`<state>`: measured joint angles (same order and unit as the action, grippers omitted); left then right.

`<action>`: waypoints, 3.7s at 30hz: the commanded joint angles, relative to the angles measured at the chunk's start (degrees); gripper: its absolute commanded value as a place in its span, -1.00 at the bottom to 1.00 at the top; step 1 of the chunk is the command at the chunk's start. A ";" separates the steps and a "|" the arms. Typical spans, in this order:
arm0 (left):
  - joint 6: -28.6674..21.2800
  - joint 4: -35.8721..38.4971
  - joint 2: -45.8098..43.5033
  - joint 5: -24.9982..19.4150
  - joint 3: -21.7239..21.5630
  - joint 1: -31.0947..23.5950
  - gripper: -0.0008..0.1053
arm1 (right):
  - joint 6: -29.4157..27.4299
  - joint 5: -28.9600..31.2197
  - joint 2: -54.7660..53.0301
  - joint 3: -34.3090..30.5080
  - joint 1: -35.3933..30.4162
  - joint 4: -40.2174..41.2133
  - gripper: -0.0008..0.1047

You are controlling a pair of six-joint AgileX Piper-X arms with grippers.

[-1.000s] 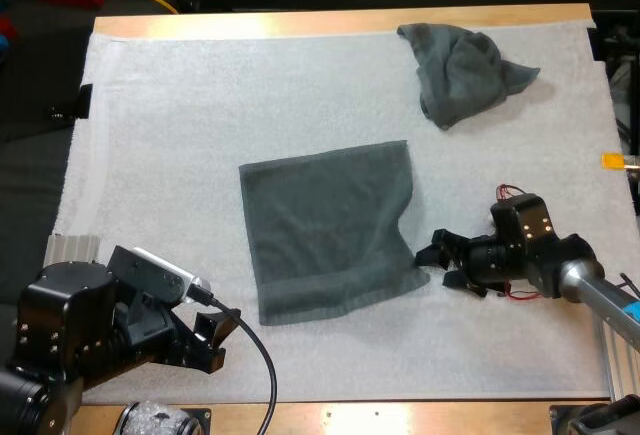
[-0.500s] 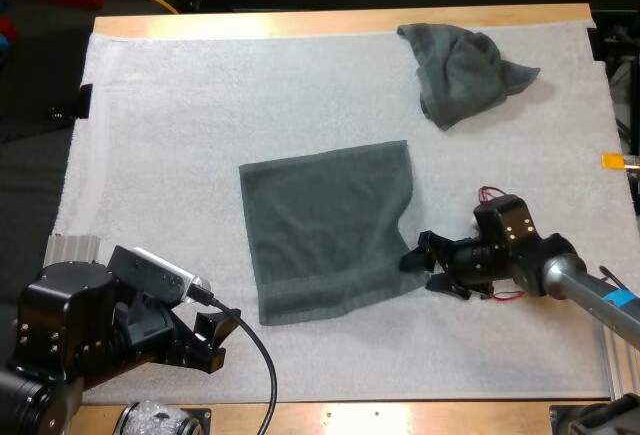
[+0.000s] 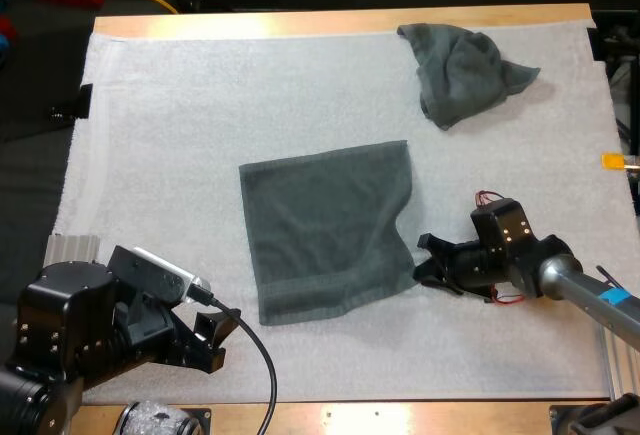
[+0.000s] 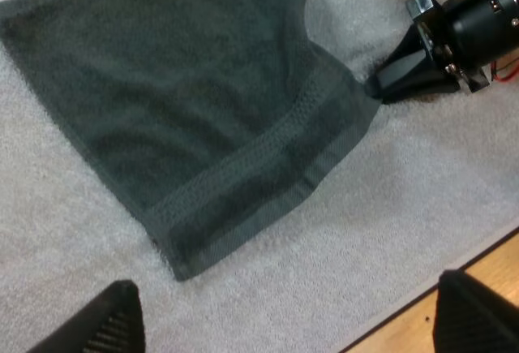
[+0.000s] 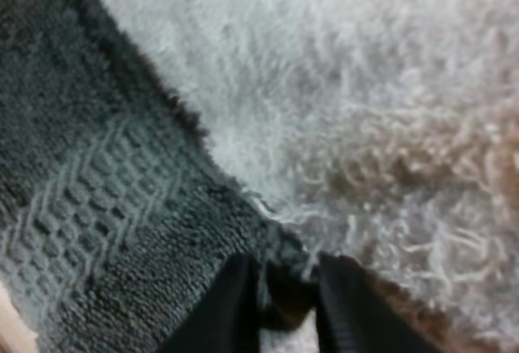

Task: Pick towel from pile, fold and stack

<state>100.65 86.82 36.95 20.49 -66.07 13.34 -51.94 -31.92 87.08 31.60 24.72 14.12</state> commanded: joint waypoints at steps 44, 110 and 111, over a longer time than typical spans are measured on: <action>7.09 -21.74 12.56 9.01 27.87 0.17 0.34 | -12.71 19.77 -15.24 -0.13 4.98 22.14 -0.97; 3.20 -36.51 46.51 19.52 29.95 0.17 -0.18 | -12.97 19.77 -15.24 -0.13 4.98 22.14 -0.97; 3.20 -36.03 46.51 18.43 29.95 0.17 -0.20 | -12.97 19.77 -15.24 -0.13 4.98 22.14 -0.97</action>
<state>104.26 50.56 83.31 39.87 -36.13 13.34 -64.22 -12.40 72.27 31.45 29.58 35.41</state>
